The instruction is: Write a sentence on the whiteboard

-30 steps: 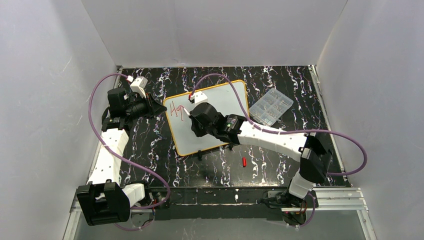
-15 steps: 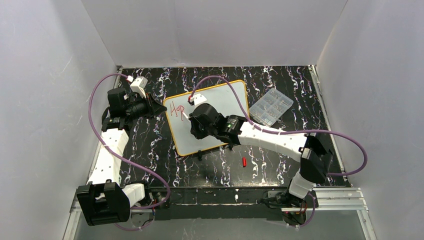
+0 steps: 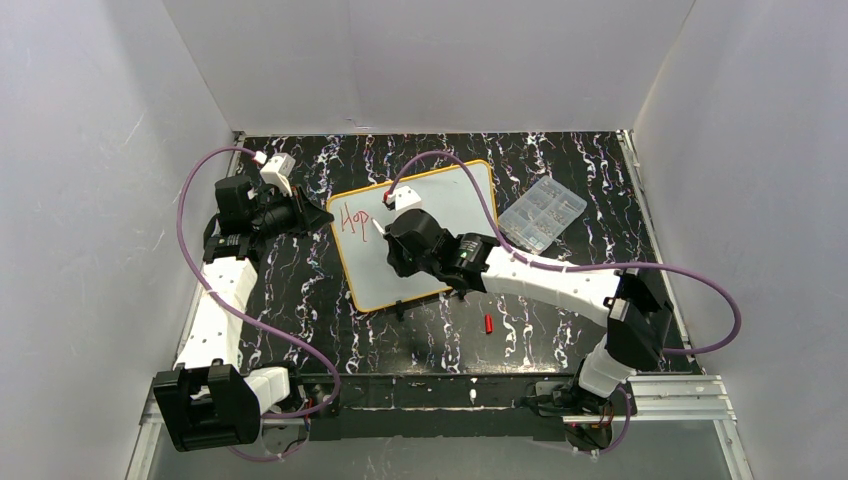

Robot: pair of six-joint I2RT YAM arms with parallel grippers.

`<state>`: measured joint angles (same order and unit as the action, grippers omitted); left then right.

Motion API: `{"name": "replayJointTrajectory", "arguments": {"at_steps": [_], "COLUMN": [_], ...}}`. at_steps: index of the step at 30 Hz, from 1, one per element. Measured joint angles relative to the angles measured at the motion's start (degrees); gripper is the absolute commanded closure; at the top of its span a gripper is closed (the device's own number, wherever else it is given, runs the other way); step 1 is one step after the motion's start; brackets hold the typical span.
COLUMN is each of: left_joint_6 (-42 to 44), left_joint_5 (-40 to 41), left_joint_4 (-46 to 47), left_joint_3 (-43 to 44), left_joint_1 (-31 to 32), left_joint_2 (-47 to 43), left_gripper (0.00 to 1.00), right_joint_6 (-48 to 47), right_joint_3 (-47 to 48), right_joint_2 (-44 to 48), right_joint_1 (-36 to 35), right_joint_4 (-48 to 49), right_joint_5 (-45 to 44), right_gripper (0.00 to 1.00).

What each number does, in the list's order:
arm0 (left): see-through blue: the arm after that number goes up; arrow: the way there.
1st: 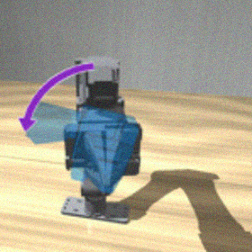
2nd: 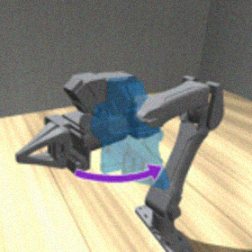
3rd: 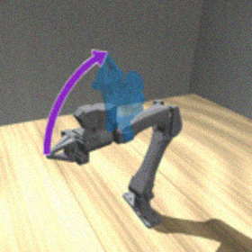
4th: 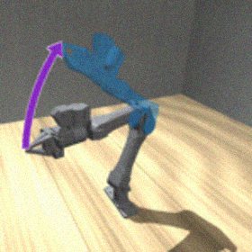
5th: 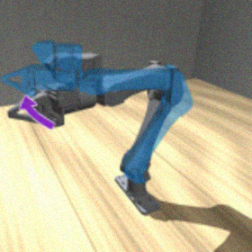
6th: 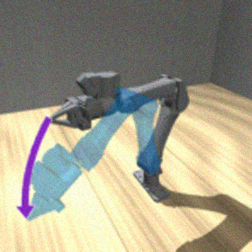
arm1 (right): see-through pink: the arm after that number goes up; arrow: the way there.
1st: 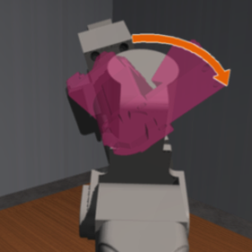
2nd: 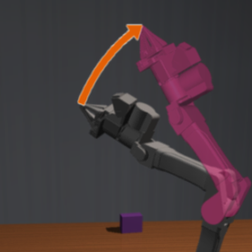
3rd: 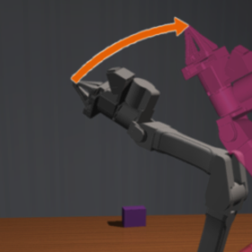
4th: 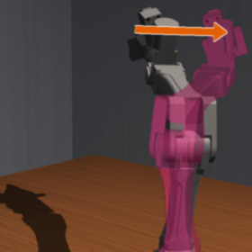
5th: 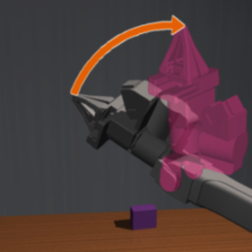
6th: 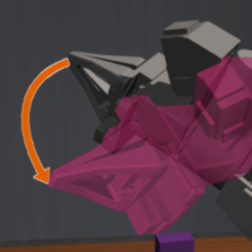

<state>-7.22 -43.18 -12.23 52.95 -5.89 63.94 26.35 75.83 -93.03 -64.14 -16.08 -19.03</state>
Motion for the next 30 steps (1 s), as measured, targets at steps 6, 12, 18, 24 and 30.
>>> {"name": "replayJointTrajectory", "arguments": {"at_steps": [6,12,18,24,30], "left_joint_6": [-0.02,0.00,0.00,0.00,0.00], "left_joint_5": [-0.02,0.00,0.00,0.13,0.04], "left_joint_4": [0.00,0.00,0.00,0.02,0.00], "left_joint_3": [0.00,0.00,0.00,0.00,0.00], "left_joint_1": [0.00,0.00,0.00,0.00,0.02], "left_joint_2": [0.00,0.00,0.00,0.00,0.00], "left_gripper": [1.00,1.00,1.00,1.00,1.00], "right_joint_6": [-0.20,-0.15,-0.07,-0.22,-0.96], "right_joint_3": [0.02,0.02,0.02,0.13,1.20], "right_joint_2": [-0.02,-0.02,0.00,-0.02,-0.04], "right_joint_1": [0.00,-0.02,-0.11,-0.13,-0.04], "right_joint_4": [-0.11,-0.55,-0.76,-0.76,-0.48], "right_joint_5": [-0.63,-1.44,-2.40,-3.48,-4.24], "right_gripper": [0.99,0.99,0.99,0.99,0.99]}}
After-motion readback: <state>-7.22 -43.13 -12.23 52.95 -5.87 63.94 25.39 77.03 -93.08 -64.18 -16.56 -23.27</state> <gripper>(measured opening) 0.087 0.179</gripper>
